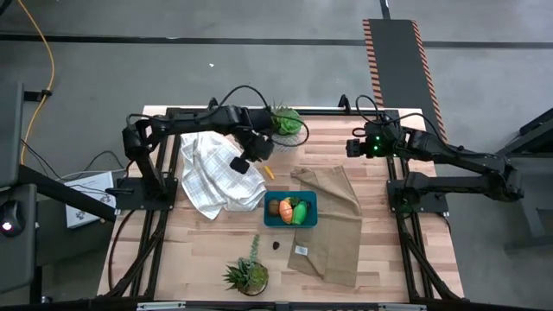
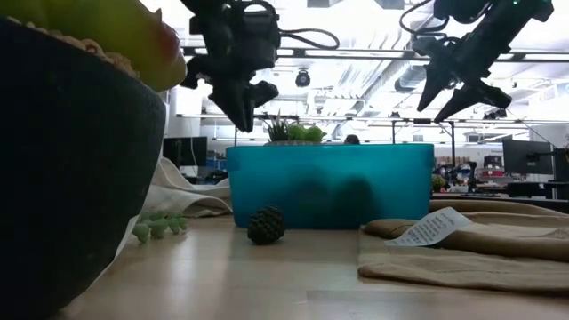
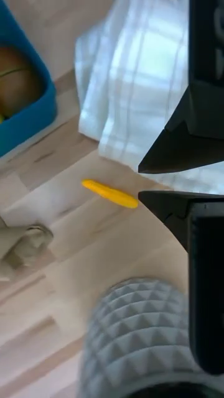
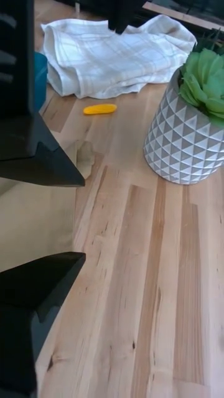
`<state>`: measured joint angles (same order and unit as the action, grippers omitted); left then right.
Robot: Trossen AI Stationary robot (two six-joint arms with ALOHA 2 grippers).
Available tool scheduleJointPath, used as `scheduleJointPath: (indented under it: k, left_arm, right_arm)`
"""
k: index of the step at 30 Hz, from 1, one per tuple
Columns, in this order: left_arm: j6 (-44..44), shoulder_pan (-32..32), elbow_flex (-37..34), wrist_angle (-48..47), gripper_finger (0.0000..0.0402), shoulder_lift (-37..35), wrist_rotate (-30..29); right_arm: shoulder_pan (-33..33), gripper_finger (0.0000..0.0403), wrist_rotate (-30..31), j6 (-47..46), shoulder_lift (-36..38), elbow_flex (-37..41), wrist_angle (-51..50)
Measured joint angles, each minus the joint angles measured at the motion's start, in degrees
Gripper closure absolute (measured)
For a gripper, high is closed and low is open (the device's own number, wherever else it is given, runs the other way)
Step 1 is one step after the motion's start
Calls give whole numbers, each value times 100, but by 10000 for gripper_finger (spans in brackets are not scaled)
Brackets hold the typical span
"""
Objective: Pick and placing Produce into tupperware
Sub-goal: Put the yellow corn into the blue bin
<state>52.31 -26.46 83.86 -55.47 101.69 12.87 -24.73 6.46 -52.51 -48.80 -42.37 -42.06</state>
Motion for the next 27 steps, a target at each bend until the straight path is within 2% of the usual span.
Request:
scheduleJointPath:
  k: [4, 9, 12, 20, 27]
  left_arm:
    - [451, 112, -221, 360, 355, 0, -8]
    - [456, 183, -309, 630, 353, 91, -5]
    - [406, 229, -311, 621, 333, 157, -7]
    - [232, 301, -307, 876, 247, 287, -330]
    - [273, 295, -308, 930, 242, 344, -332]
  right_arm:
    - [0, 229, 0, 0, 0, 0, -4]
    - [0, 229, -2, 0, 0, 0, -4]
    - [0, 229, -2, 26, 0, 0, -4]
    - [0, 229, -2, 75, 1, 0, -4]
    - [2, 229, -4, 109, 2, 0, -2]
